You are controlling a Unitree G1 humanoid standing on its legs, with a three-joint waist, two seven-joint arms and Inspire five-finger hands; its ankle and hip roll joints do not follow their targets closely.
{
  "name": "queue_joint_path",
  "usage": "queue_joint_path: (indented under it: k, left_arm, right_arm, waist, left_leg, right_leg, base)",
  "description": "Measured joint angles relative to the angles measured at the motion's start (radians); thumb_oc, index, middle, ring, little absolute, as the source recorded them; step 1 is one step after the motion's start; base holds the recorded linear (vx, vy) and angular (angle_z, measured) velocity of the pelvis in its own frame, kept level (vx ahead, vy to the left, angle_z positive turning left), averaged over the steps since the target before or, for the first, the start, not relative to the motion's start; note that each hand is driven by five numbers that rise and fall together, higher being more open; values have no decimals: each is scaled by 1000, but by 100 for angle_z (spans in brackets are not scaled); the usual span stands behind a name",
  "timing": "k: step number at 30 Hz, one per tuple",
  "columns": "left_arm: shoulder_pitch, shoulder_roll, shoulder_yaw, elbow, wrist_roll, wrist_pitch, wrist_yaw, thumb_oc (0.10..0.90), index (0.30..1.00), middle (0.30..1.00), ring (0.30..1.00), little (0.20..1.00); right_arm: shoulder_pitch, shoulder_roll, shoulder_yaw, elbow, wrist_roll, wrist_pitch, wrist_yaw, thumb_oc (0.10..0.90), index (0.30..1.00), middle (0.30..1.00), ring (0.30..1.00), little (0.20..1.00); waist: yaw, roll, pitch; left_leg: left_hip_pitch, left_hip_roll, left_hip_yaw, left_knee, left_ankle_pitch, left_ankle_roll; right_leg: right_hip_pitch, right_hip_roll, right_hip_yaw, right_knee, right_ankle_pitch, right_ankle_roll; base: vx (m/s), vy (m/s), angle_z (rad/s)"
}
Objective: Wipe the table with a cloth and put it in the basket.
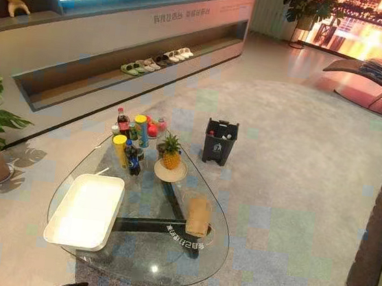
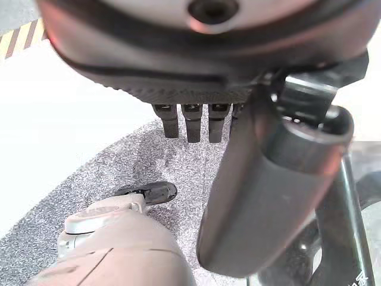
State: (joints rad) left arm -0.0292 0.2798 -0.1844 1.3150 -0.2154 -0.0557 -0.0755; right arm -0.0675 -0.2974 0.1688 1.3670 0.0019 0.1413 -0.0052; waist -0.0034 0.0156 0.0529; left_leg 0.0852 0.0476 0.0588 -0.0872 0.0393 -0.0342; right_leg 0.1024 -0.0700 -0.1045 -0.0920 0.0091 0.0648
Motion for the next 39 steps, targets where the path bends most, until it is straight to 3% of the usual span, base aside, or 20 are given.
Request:
queue_joint_path:
  k: [39]
  left_arm:
    - [1,0,0,-4,-21,-14,18,800,900,900,900,900]
  right_arm:
    - [1,-2,11,-2,-1,1,1,800,900,900,900,900]
  waist:
    - [0,3,-2]
  left_leg:
    - [-18,1,1,0,0,0]
  right_leg:
    - [-19,0,2,0,1,-2]
  base:
    - [-10,2,0]
